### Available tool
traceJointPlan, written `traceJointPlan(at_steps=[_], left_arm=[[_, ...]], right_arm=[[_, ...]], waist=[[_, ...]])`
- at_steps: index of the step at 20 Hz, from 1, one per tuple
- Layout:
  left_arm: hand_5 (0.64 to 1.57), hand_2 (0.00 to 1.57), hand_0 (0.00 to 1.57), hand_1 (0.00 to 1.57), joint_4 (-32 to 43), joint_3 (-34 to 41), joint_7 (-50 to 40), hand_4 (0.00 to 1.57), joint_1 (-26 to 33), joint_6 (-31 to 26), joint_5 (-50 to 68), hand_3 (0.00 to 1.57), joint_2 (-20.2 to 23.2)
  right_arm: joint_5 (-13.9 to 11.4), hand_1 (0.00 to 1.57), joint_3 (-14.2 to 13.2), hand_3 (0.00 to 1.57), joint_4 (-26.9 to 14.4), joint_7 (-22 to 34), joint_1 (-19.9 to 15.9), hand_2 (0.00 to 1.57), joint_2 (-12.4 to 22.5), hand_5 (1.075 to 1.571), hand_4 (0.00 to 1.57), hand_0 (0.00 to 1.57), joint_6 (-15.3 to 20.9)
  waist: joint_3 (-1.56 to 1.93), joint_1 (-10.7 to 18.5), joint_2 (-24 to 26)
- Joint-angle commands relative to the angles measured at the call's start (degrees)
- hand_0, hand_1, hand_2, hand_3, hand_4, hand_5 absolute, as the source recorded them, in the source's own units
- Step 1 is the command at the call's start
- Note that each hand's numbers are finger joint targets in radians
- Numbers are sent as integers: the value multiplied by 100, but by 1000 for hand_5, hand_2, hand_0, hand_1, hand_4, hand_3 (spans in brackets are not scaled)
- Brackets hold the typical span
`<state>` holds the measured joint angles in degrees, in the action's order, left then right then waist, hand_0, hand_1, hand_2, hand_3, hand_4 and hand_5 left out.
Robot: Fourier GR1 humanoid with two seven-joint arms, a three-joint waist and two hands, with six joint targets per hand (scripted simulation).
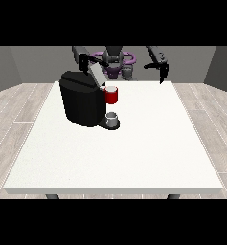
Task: Insert the coffee pod into the coffee machine and close the lid
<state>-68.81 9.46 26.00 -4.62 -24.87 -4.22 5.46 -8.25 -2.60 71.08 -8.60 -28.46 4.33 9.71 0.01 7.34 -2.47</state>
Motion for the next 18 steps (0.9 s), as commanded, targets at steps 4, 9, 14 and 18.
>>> traceJointPlan(at_steps=[4, 9, 14, 18], left_arm=[[1571, 0, 0, 0, 203, 39, 151, 371, -259, -4, 125, 0, 117], [1571, 0, 0, 0, 214, 41, 198, 367, -370, 205, 41, 0, 165], [1571, 0, 0, 0, 138, -16, 201, 376, -115, -84, 101, 0, 302], [1571, 0, 0, 0, 392, 90, -4, 354, -407, 125, 223, 0, 167]], right_arm=[[-143, 0, -55, 0, -666, -67, -627, 0, -180, 1571, 420, 0, 322], [42, 0, -231, 0, -918, -397, -710, 0, -105, 1571, 435, 0, 206], [23, 0, -298, 0, -1087, -278, -784, 0, 44, 1571, 396, 0, 162], [-94, 0, 65, 0, -1054, -438, -623, 0, -265, 1571, 427, 0, 96]], waist=[[-2, 5, -228], [-2, -36, -358], [-1, 195, -373], [-1, 10, -338]])
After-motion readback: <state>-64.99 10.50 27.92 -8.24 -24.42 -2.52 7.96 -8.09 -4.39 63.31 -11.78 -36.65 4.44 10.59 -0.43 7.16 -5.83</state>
